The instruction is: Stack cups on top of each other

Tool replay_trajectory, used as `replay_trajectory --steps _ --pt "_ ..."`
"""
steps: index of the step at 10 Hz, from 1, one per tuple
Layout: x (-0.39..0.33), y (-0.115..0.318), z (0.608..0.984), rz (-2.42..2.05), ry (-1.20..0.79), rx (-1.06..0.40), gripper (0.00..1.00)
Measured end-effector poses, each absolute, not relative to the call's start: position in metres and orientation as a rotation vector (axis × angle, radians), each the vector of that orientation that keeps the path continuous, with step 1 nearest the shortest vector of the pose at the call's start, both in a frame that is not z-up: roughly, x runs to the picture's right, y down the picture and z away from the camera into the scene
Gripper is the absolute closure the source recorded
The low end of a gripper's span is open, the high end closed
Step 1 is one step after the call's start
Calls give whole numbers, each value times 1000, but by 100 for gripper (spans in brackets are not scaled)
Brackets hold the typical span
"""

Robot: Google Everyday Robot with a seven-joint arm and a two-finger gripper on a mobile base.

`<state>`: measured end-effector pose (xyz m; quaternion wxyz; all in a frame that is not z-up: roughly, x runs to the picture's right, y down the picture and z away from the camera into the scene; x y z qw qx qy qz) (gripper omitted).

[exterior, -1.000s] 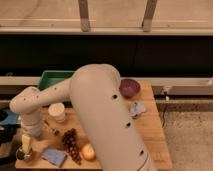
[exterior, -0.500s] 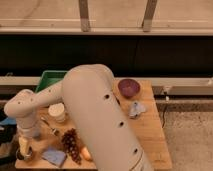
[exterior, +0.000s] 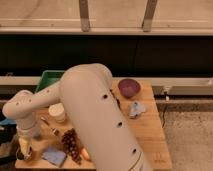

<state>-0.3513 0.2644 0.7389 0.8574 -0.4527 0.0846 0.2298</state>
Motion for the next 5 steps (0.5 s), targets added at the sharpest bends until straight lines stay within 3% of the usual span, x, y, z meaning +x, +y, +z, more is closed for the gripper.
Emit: replay_trajectory --steps 5 --pt "-347 263 737 497 172 -937 90"
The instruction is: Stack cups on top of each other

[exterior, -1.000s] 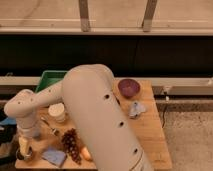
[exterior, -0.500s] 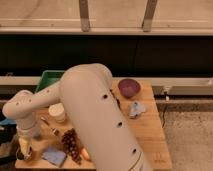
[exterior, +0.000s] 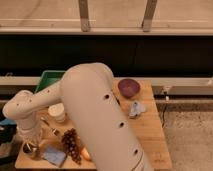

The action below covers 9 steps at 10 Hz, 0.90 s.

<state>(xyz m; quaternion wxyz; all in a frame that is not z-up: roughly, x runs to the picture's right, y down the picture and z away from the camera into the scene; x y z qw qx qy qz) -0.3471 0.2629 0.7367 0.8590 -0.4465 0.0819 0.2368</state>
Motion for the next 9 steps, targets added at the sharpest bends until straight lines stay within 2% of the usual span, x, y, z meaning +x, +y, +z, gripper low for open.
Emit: replay_trajectory --steps 2,9 --pt "-346 262 736 502 166 -936 100" --pt "-335 251 724 524 155 -900 100"
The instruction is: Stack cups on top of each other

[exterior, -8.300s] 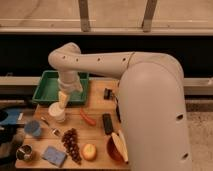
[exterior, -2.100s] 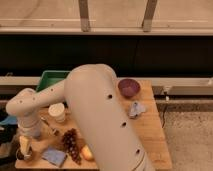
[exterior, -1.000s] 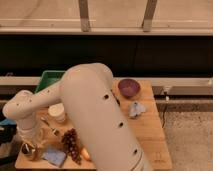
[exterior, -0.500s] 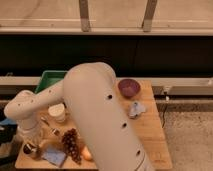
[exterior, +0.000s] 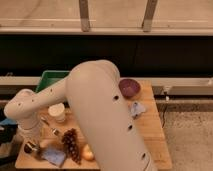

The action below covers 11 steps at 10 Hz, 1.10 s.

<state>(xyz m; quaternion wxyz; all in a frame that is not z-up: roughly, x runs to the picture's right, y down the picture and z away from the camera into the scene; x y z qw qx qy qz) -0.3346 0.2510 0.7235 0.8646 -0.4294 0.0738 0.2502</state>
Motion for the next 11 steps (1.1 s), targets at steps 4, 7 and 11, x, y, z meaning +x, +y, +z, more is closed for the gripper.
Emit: replay_trajectory --steps 4,7,11 --pt "-327 227 703 530 103 -862 100" --pt "-323 200 692 502 109 -806 100" --pt "-322 142 683 460 106 -719 100"
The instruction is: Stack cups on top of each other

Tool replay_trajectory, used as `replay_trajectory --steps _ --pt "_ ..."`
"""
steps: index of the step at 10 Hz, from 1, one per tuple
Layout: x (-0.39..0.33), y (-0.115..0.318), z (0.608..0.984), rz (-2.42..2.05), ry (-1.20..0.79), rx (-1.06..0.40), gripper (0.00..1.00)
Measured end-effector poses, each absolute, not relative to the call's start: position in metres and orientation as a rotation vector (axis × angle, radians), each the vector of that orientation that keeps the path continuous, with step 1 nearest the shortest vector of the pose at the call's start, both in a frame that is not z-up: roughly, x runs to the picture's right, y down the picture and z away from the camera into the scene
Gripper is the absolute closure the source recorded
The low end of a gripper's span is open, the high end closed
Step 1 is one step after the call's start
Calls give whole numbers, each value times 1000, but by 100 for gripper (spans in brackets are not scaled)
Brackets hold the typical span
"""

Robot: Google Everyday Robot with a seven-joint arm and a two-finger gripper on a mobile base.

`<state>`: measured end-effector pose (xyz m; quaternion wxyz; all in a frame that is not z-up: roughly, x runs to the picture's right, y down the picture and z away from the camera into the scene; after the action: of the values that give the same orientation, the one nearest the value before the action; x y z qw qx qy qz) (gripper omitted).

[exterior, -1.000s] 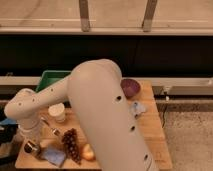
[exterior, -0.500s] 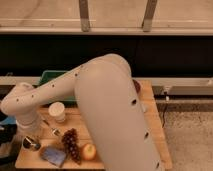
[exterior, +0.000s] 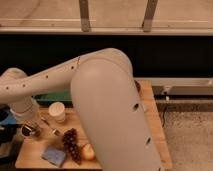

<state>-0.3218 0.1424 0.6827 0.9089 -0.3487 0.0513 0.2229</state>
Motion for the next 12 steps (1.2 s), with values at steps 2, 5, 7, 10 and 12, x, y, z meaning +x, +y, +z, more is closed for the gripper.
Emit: replay_trajectory --steps 2,5,7,10,12 --pt "-318 122 696 470 51 -706 100" --pt "-320 115 711 470 -18 -715 100" --pt "-328 113 720 456 -52 -727 100" --pt "-347 114 728 421 -77 -742 100" --pt "-358 113 735 400 -86 -751 100"
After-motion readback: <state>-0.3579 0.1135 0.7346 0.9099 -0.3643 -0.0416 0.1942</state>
